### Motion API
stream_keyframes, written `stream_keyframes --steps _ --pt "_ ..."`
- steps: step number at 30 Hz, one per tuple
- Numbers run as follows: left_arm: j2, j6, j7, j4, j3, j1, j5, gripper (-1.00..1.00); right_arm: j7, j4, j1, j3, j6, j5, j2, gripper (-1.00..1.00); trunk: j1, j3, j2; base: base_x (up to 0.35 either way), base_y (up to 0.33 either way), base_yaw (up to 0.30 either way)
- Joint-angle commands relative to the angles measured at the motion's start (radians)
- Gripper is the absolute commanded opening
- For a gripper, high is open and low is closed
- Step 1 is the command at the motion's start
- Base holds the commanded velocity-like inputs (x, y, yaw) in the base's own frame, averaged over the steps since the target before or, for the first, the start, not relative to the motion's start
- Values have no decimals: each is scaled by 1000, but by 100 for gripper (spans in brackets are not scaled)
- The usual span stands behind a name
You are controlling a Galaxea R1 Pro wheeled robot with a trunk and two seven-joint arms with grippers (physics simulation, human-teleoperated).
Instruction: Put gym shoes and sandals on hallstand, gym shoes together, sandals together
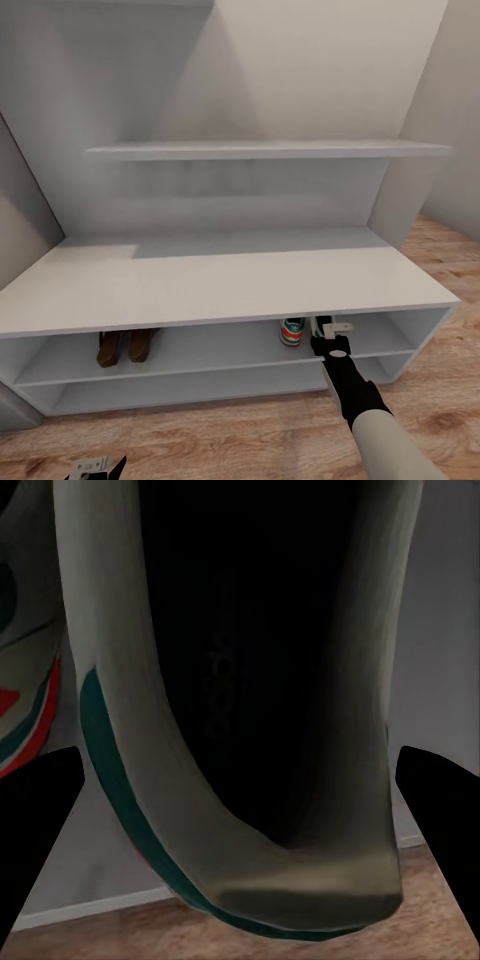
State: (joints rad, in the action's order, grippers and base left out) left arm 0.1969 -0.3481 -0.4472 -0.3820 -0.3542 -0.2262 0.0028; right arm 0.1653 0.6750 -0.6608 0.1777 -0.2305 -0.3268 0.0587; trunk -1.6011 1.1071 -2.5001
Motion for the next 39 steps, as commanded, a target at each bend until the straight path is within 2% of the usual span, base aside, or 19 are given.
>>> stream_keyframes --steps 1,16,17,30,39 --pt "-1 0 -10 1 -8 -1 0 100 -1 2 0 3 -6 -9 1 -100 0 1 0 12 0 0" --pt "2 0 -10 1 -9 -1 2 100 -2 2 0 2 -6 -9 1 -100 0 1 0 54 24 0" --pt "2 0 -10 1 -9 -1 2 100 -2 2 0 2 -6 -9 1 100 0 1 0 0 0 0" --pt "3 0 -10 2 -9 -1 2 100 -2 2 0 2 -6 -9 1 100 0 1 0 -6 0 0" --pt "3 -2 -10 2 -9 -1 2 100 -2 2 0 2 -6 -9 1 100 0 1 0 -277 0 0"
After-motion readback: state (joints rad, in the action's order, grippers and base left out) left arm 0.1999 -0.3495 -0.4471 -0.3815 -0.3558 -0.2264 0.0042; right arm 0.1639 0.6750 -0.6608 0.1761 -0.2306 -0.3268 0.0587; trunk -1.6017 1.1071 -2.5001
